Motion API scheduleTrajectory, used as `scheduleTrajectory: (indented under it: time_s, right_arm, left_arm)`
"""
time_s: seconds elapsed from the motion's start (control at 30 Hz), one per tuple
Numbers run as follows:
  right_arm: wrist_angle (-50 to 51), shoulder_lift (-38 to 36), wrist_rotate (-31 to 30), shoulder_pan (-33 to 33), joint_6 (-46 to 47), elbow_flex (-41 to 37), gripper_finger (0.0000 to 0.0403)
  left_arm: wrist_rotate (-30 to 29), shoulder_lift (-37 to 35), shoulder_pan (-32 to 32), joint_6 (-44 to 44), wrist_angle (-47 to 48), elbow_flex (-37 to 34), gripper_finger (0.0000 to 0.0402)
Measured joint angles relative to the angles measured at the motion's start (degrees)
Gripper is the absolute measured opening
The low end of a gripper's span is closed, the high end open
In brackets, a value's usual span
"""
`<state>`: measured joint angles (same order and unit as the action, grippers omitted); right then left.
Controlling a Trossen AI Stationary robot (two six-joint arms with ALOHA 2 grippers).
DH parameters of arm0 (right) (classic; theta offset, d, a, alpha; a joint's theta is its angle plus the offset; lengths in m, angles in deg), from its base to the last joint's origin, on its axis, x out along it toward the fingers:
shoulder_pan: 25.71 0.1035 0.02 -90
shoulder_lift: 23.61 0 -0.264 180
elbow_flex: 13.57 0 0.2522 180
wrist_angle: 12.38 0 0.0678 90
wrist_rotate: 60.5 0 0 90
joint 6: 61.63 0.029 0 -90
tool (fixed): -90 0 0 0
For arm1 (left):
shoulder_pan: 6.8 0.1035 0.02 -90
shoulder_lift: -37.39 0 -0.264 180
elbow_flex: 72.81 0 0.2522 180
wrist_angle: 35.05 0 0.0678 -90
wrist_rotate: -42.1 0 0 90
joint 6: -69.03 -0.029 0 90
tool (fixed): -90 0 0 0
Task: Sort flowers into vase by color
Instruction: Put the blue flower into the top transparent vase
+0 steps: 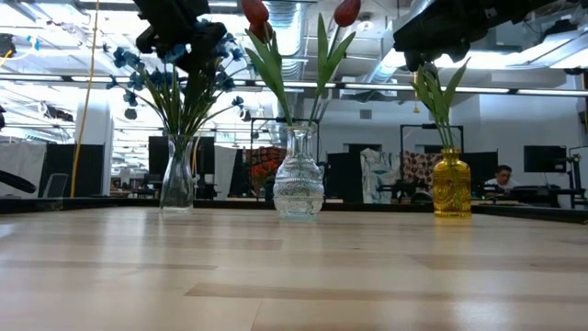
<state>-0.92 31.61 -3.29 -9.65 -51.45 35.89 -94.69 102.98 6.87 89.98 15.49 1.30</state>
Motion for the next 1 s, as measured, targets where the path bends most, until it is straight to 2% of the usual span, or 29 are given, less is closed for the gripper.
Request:
scheduleTrajectory:
  time_s: [0.23, 0.43, 0.63, 1.0]
  right_arm:
    - [0.07, 0.0, 0.0, 0.0, 0.0, 0.0, 0.0143]
    - [0.09, 0.0, 0.0, 0.0, 0.0, -0.02, 0.0143]
    - [0.09, 0.0, 0.0, 0.0, 0.0, -0.02, 0.0143]
    - [0.07, 0.0, 0.0, 0.0, 0.0, -0.02, 0.0143]
  left_arm:
    - [6.01, -0.02, 0.0, -3.36, 2.93, 3.41, 0.0192]
    - [3.95, -0.04, 0.0, -3.34, 9.13, 4.51, 0.0192]
    - [4.39, -0.04, 0.0, -4.04, 12.44, 4.51, 0.0194]
    - [4.5, -0.04, 0.0, -4.28, 14.14, 4.53, 0.0255]
